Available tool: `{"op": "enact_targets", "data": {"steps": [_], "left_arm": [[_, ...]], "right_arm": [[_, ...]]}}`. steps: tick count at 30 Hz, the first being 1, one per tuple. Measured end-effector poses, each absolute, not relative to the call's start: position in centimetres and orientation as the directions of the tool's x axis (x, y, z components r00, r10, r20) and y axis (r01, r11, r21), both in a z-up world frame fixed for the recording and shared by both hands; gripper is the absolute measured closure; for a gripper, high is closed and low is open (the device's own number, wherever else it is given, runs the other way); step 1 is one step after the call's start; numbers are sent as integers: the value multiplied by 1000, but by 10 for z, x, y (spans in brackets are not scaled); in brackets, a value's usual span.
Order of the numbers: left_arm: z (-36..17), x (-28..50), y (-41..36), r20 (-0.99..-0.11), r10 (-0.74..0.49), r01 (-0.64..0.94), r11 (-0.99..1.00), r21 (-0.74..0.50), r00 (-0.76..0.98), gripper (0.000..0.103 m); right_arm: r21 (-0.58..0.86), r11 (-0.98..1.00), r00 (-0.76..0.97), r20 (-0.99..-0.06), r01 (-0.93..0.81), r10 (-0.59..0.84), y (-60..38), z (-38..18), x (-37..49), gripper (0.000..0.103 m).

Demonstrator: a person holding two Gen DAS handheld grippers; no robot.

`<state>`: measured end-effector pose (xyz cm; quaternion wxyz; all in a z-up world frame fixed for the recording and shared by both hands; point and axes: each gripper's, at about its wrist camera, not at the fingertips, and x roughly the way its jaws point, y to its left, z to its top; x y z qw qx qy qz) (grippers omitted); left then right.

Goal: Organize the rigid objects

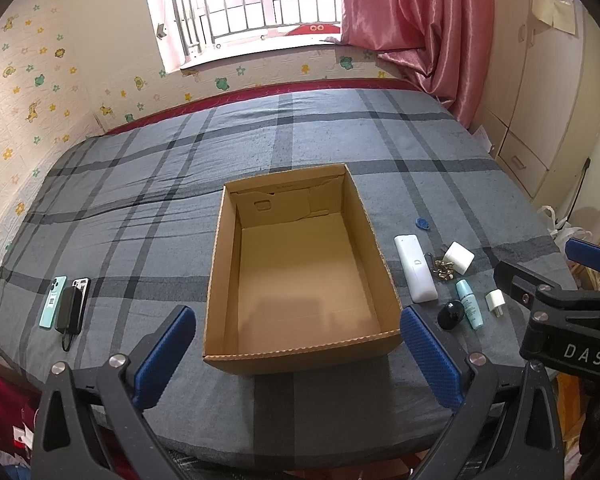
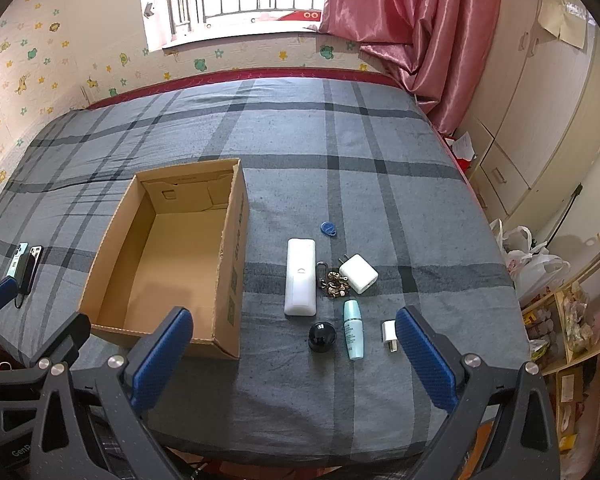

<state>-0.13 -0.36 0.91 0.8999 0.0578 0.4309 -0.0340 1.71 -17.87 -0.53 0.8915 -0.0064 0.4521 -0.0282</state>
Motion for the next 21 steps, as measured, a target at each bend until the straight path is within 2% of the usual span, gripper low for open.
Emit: {"op": "enact_targets", "data": {"steps": [21], "left_arm": [[8,5,3,-772,4,101,991,88,636,0]], "right_arm": [[-38,998,597,-799,55,-63,-181,-3,19,0]]}}
